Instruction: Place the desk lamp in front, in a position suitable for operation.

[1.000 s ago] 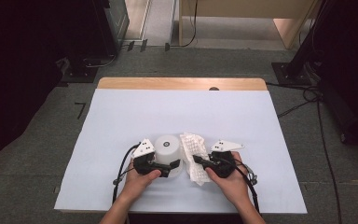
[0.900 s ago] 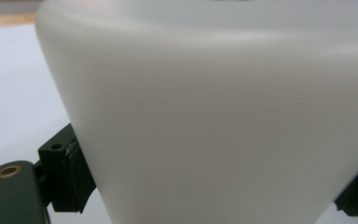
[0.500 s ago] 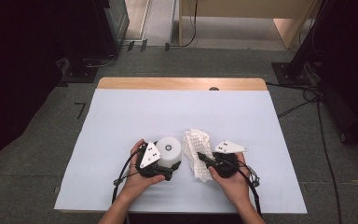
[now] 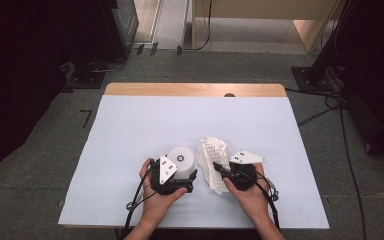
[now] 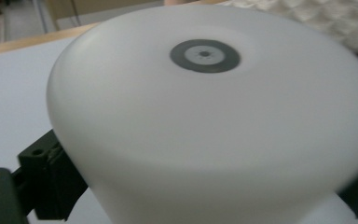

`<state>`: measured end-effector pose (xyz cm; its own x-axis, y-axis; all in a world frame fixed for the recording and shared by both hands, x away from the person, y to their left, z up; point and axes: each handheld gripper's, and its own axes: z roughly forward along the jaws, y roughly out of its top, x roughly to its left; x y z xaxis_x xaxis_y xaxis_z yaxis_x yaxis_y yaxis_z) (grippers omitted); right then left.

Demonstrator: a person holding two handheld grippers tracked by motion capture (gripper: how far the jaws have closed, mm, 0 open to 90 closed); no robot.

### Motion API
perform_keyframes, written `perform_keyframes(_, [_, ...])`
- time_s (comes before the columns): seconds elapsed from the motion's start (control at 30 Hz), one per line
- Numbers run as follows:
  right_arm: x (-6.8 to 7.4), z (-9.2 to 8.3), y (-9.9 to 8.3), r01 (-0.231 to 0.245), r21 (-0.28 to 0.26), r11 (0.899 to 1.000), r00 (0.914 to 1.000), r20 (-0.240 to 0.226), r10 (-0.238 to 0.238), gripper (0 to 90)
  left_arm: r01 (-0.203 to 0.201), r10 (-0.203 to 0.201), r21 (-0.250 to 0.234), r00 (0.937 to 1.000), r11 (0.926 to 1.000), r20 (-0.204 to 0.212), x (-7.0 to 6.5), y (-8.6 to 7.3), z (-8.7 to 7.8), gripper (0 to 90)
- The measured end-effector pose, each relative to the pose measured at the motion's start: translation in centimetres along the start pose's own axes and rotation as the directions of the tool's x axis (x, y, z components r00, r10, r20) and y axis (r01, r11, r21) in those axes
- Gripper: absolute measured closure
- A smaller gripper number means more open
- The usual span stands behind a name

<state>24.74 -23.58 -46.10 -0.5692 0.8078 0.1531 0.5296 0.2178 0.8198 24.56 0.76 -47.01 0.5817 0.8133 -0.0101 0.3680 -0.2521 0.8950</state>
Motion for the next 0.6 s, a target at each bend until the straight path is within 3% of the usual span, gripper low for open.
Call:
perform_keyframes(0.07, [0.1, 0.0, 0.0, 0.005, -0.001, 1.000, 1.0000, 0.002, -0.005, 76.3, 0.023, -0.024, 0.004, 0.9996, 0.9997, 0.017, 0.4, 0.0, 0.2, 6.8])
perform_keyframes(0.17, [0.1, -0.1, -0.1, 0.010, 0.000, 1.000, 0.9999, -0.003, -0.010, 76.7, -0.003, 0.003, 0.002, 0.9989, 1.0000, 0.046, 0.8, -0.1, 0.0, 7.9])
perform_keyframes(0.23, [0.0, -0.3, 0.0, 0.010, -0.008, 1.000, 0.9999, -0.009, -0.010, 76.9, -0.023, 0.023, 0.001, 0.9947, 0.9997, 0.100, 1.4, 0.0, 0.0, 8.1])
perform_keyframes(0.27, [0.0, -0.5, 0.0, 0.006, -0.018, 1.000, 0.9998, -0.019, -0.006, 77.1, -0.019, 0.020, -0.005, 0.9896, 0.9998, 0.142, 1.8, 0.0, 0.0, 8.2])
perform_keyframes(0.3, [0.0, -0.7, 0.2, 0.002, -0.032, 0.999, 0.9991, -0.041, -0.004, 77.3, 0.005, -0.002, -0.013, 0.9784, 0.9999, 0.207, 2.4, 0.0, -0.1, 8.2])
perform_keyframes(0.33, [0.0, -1.0, 0.4, -0.004, -0.049, 0.999, 0.9978, -0.066, 0.001, 77.5, 0.038, -0.029, -0.027, 0.9554, 0.9989, 0.294, 3.0, -0.1, -0.1, 8.2])
perform_keyframes(0.4, [0.4, -1.8, 1.0, 0.011, -0.086, 0.996, 0.9947, -0.101, -0.020, 77.8, 0.098, -0.075, -0.029, 0.8945, 0.9948, 0.441, 3.9, -0.1, 0.1, 8.2])
perform_keyframes(0.43, [0.6, -2.2, 1.3, 0.018, -0.109, 0.994, 0.9919, -0.123, -0.031, 78.0, 0.098, -0.075, -0.022, 0.8741, 0.9950, 0.480, 4.1, -0.1, 0.2, 8.2])
perform_keyframes(0.47, [0.9, -2.7, 1.7, 0.023, -0.136, 0.991, 0.9885, -0.145, -0.043, 78.1, 0.087, -0.068, -0.016, 0.8679, 0.9961, 0.492, 4.0, -0.1, 0.3, 8.2])
perform_keyframes(0.5, [1.2, -3.2, 2.1, 0.029, -0.168, 0.985, 0.9850, -0.163, -0.057, 78.3, 0.078, -0.066, -0.004, 0.8692, 0.9969, 0.490, 4.0, -0.3, 0.4, 8.2])
perform_keyframes(0.6, [2.2, -4.2, 2.9, 0.027, -0.234, 0.972, 0.9758, -0.205, -0.076, 78.4, 0.088, -0.076, 0.001, 0.8531, 0.9961, 0.516, 4.1, -0.3, 0.6, 8.2])
